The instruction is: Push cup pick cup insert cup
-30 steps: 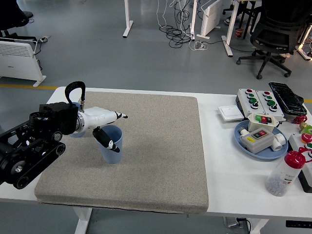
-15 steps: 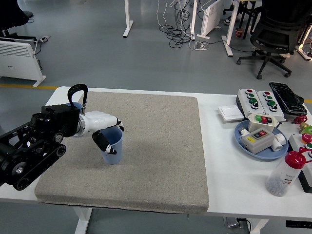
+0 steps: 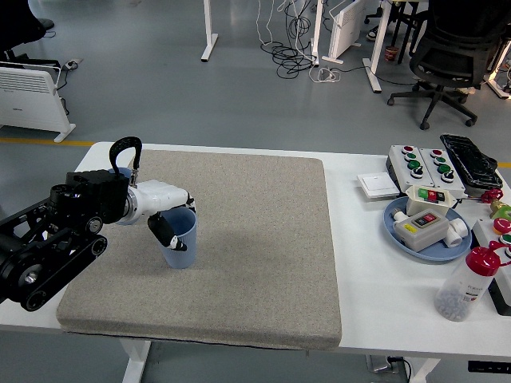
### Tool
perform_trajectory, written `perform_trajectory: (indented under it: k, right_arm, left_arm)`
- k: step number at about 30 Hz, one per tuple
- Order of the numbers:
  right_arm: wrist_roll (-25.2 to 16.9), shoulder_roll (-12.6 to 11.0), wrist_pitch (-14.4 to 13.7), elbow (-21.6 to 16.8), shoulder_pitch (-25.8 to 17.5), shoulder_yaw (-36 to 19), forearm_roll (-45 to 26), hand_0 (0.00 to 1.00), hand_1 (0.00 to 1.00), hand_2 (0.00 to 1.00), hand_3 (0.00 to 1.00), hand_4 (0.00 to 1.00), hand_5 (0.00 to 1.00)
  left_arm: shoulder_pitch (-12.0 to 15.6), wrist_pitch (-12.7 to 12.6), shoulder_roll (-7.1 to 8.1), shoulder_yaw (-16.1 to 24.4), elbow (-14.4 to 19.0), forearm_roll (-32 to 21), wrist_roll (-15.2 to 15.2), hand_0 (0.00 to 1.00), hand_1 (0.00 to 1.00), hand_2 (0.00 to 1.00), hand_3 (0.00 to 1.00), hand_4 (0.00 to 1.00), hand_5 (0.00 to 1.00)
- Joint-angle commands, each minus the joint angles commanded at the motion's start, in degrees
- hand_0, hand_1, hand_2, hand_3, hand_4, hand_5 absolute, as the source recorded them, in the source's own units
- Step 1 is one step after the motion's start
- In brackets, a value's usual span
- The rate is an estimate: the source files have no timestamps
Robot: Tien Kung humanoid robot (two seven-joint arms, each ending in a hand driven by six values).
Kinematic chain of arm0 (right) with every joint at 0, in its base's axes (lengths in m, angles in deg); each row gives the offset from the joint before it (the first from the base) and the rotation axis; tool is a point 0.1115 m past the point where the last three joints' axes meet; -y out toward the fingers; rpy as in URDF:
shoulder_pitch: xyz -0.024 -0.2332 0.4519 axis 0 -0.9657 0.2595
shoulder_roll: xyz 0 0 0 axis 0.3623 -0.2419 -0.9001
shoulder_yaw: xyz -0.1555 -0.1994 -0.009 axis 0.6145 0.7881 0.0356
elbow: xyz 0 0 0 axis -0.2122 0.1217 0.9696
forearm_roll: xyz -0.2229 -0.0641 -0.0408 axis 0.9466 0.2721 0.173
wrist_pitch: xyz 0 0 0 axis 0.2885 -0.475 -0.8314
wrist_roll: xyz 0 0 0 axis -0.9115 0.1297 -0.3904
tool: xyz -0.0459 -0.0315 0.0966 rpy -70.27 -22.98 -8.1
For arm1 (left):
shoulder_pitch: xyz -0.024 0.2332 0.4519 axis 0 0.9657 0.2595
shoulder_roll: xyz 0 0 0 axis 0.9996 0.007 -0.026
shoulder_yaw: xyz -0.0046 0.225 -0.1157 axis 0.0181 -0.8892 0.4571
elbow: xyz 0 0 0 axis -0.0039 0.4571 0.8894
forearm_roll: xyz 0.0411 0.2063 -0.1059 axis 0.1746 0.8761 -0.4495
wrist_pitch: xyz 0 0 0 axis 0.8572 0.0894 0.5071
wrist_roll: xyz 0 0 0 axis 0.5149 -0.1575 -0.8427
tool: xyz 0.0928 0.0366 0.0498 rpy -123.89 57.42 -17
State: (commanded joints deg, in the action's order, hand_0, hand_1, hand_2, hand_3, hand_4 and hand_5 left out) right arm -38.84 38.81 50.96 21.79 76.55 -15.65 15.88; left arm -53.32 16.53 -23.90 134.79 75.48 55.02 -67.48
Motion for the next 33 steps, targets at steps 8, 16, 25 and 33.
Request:
perform_trajectory:
  k: [8, 16, 25, 33]
  right_arm:
    - [-0.2, 0.1, 0.0, 0.0, -0.1, 0.4, -0.6, 0.749, 0.686, 0.683, 0.580, 0.097, 0.498]
    - [-0.8, 0.1, 0.1, 0.2, -0.3, 1.2, -2.5, 0.749, 0.686, 0.684, 0.579, 0.097, 0.498]
    - [-0.7, 0.0, 0.0, 0.1, -0.4, 1.1, -2.4, 0.749, 0.686, 0.683, 0.578, 0.097, 0.498]
    - [-0.7, -0.1, -0.1, 0.1, -0.5, 1.1, -2.4, 0.749, 0.686, 0.681, 0.577, 0.098, 0.498]
  left_arm:
    - [-0.8, 0.4, 1.24, -0.1, 2.6, -2.2, 1.0, 0.401, 0.591, 0.684, 0.626, 0.697, 0.139]
    - [-7.7, 1.1, 7.82, -2.2, 8.8, -8.5, -0.1, 0.413, 0.589, 0.671, 0.622, 0.672, 0.098]
    - [-15.8, 1.1, 9.95, -1.7, 1.7, -9.8, -2.0, 0.422, 0.588, 0.670, 0.612, 0.667, 0.092]
    - [-19.1, 1.1, 9.02, -0.5, -10.2, -5.5, -2.9, 0.428, 0.589, 0.671, 0.615, 0.650, 0.080]
